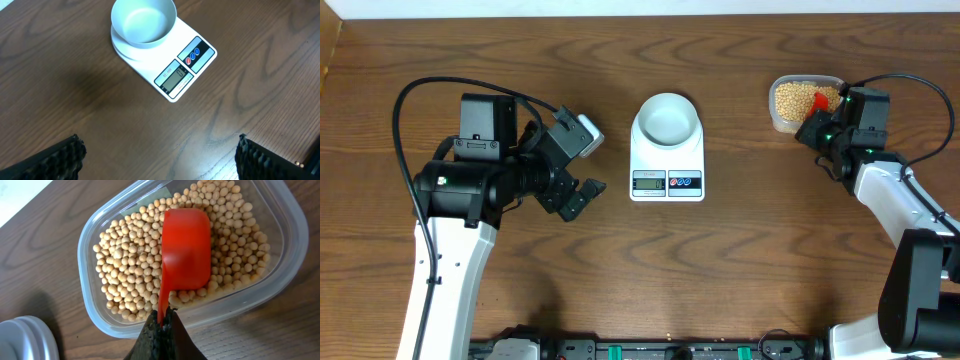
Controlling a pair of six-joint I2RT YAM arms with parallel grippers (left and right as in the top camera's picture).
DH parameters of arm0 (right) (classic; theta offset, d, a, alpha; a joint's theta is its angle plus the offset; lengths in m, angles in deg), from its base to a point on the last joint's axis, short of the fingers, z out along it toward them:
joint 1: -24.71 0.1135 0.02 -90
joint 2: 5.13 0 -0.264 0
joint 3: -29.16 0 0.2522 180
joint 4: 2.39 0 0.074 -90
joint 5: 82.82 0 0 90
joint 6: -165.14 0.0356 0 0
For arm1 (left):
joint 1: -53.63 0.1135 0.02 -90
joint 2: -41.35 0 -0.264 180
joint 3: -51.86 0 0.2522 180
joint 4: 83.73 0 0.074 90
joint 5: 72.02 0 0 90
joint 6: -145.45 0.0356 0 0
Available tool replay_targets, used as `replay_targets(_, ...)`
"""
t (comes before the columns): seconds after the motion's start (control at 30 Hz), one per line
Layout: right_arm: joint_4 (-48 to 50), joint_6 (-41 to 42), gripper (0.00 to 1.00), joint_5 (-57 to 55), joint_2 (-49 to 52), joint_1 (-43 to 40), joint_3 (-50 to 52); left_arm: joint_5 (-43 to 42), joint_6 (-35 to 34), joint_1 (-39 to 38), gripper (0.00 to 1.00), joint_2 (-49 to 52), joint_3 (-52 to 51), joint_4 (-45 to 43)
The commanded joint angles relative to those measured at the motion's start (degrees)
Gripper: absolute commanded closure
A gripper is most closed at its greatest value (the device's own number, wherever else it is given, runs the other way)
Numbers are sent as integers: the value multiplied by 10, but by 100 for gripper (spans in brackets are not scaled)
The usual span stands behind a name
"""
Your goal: Scoop item into bowl and weigh 50g on scale
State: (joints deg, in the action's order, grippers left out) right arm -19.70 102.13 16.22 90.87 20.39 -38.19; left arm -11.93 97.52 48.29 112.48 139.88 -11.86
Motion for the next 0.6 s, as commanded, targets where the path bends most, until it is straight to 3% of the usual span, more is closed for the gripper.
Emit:
replay_targets(0.0, -7, 24, 99, 36, 11, 2, -3, -9, 5, 2, 2, -5, 10, 2)
replay_targets(0.57, -7, 83, 99, 42, 11, 2, -3, -9, 5, 2, 2, -5, 10, 2)
